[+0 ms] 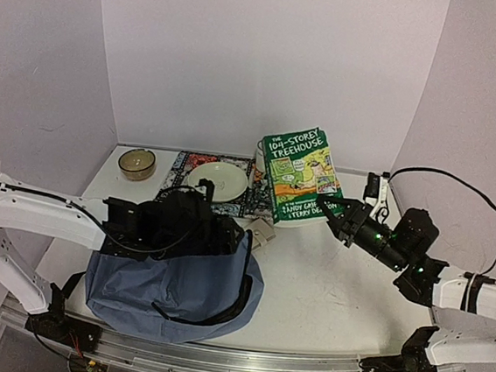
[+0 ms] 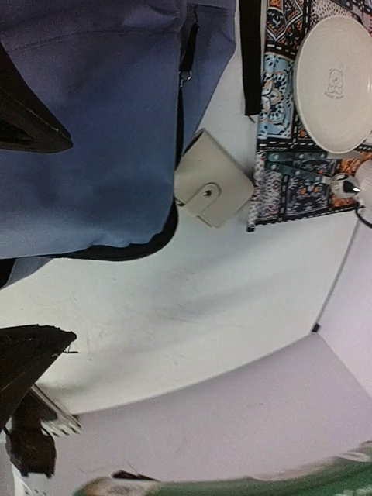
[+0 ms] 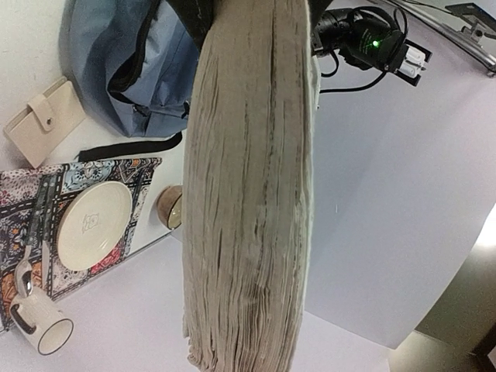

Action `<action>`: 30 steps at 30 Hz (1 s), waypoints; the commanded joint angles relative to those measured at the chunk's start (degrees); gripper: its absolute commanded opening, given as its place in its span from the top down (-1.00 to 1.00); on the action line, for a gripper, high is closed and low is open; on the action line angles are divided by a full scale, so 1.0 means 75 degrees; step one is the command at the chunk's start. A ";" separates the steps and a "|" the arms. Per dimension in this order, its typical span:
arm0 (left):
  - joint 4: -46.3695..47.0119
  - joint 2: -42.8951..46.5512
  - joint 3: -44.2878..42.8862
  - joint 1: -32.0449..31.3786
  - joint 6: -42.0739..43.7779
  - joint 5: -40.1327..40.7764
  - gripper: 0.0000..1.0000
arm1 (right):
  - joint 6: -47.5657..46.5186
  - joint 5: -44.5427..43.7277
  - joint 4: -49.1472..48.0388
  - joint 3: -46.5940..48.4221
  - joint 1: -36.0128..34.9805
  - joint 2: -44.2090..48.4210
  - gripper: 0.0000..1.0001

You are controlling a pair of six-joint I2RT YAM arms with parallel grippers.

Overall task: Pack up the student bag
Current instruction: Pick up the largest pocket of the bag from the student bag.

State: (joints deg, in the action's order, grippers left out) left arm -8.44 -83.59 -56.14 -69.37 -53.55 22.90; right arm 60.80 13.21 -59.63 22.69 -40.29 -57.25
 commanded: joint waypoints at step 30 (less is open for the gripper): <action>-0.3445 -0.1945 -0.2218 -0.0941 0.0449 -0.0409 0.40 | -0.1276 0.0447 0.2889 0.0557 0.0128 0.1216 1.00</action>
State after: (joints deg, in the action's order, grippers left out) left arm -32.99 -100.88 -70.82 -76.18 -50.75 18.10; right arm 54.29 13.56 -34.37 21.89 -39.51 -50.13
